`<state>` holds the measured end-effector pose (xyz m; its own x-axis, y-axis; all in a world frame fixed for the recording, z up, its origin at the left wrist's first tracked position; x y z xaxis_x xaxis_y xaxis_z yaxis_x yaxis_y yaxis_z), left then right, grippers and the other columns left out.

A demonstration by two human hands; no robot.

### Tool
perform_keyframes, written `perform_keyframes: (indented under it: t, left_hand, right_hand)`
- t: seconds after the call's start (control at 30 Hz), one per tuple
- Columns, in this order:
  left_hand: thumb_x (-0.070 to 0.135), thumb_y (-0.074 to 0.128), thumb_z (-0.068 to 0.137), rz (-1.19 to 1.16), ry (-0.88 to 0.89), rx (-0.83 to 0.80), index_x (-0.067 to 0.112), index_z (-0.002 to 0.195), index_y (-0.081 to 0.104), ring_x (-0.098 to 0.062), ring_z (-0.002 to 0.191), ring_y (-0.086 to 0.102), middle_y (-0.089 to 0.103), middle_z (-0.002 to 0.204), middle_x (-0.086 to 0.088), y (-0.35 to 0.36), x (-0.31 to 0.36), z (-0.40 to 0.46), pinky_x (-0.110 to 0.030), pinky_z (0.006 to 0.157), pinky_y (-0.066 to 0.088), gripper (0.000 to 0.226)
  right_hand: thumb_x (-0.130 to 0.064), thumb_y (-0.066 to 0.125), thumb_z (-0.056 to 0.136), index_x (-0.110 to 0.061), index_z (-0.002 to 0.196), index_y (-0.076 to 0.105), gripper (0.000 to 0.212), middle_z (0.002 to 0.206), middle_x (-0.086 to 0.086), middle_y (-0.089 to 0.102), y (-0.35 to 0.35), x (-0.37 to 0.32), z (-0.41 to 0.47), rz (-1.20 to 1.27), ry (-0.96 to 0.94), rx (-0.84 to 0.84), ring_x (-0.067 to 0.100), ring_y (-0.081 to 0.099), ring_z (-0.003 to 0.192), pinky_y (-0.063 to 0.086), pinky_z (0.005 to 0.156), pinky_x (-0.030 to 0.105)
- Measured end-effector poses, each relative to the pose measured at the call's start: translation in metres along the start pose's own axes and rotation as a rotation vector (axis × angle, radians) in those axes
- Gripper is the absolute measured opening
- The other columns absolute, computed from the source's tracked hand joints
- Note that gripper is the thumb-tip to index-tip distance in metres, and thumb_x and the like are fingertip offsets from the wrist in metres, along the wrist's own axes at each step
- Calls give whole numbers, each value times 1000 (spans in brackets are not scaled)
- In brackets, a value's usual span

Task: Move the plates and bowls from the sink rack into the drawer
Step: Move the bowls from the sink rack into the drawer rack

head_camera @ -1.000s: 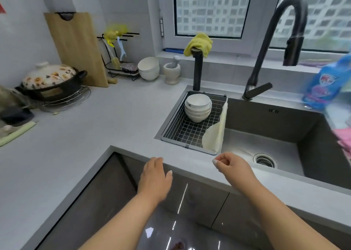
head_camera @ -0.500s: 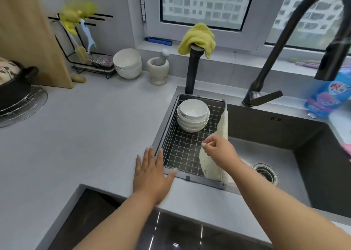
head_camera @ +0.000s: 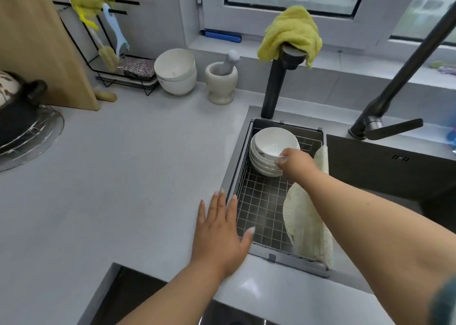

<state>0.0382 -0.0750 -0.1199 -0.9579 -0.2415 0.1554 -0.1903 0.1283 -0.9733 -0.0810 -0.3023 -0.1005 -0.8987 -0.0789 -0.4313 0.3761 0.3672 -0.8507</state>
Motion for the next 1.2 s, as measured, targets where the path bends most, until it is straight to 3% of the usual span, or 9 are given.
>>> perform_keyframes:
  t: [0.1,0.27,0.4,0.6,0.7,0.77,0.93,1.07,1.2]
  left_hand:
    - [66,4,90,-6,3,-3,21,149,-19,-18,139,-35,-27,156,-5,0,0,1,-47,117,-13,78]
    - [65,5,91,4,2,-8,21,150,-18,-19,140,-33,-26,156,-4,-1,1,1,-46,118,-13,77]
    - [65,3,89,7,-4,3,21,151,-14,-19,142,-28,-21,158,-4,-2,0,2,-45,118,-12,78]
    - [58,16,96,-82,-7,59,19,153,-6,-13,146,-15,-9,161,-1,-8,-2,-1,-39,120,-7,72]
    - [51,26,98,-283,-46,107,21,154,5,-10,147,-2,5,161,3,-15,-8,-8,-29,119,-6,67]
    - [47,34,99,-488,-137,143,20,153,16,-12,146,12,19,159,3,-19,-15,-17,-30,120,4,62]
    - [39,39,100,-1298,-424,125,18,141,41,-17,131,41,46,143,0,-15,-16,-53,-31,109,29,46]
    - [48,36,99,-1517,-562,158,14,124,52,-22,114,54,58,125,-10,-20,4,-101,-39,101,43,45]
    - [54,45,95,-1754,-587,-29,16,115,56,-33,91,68,65,108,-21,-12,46,-160,-46,79,57,45]
  right_hand:
    - [-27,52,92,-19,102,59,15,96,10,63,-2,-3,6,-80,-34,22,31,60,89,50,74,34]
    - [-19,42,97,-16,109,51,16,94,16,58,-12,-15,0,-102,-100,92,33,53,87,44,69,34]
    - [-18,39,96,-14,106,48,14,92,16,62,-35,-22,-25,17,-181,232,34,56,83,45,68,37]
    - [-32,64,89,-14,87,50,23,74,-1,57,-62,-26,-95,219,-316,357,14,50,66,38,54,27]
    - [-35,68,85,-15,84,51,27,72,-2,59,-58,-15,-133,246,-315,357,15,53,66,42,56,29]
    - [-38,71,82,-15,83,52,29,71,-1,61,-51,-4,-159,264,-305,339,17,55,66,43,56,30]
    - [-45,76,74,-18,79,54,36,66,-5,60,-31,19,-220,296,-311,283,17,56,66,44,59,31]
    - [-42,78,72,-23,81,52,33,65,-10,57,-21,23,-271,250,-438,228,11,53,63,38,53,20]
    - [-43,80,69,-22,80,52,36,65,-8,55,-16,19,-323,206,-619,222,12,52,63,36,54,18]
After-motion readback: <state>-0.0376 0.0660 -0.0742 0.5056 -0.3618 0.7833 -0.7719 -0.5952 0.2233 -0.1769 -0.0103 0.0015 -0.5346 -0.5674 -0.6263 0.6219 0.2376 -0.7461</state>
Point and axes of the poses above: each hand's wrist, its own z-axis towards the middle knuckle, its own y-axis out of the palm, x = y × z, the point moved 10 cm from there along z, towards the middle knuckle
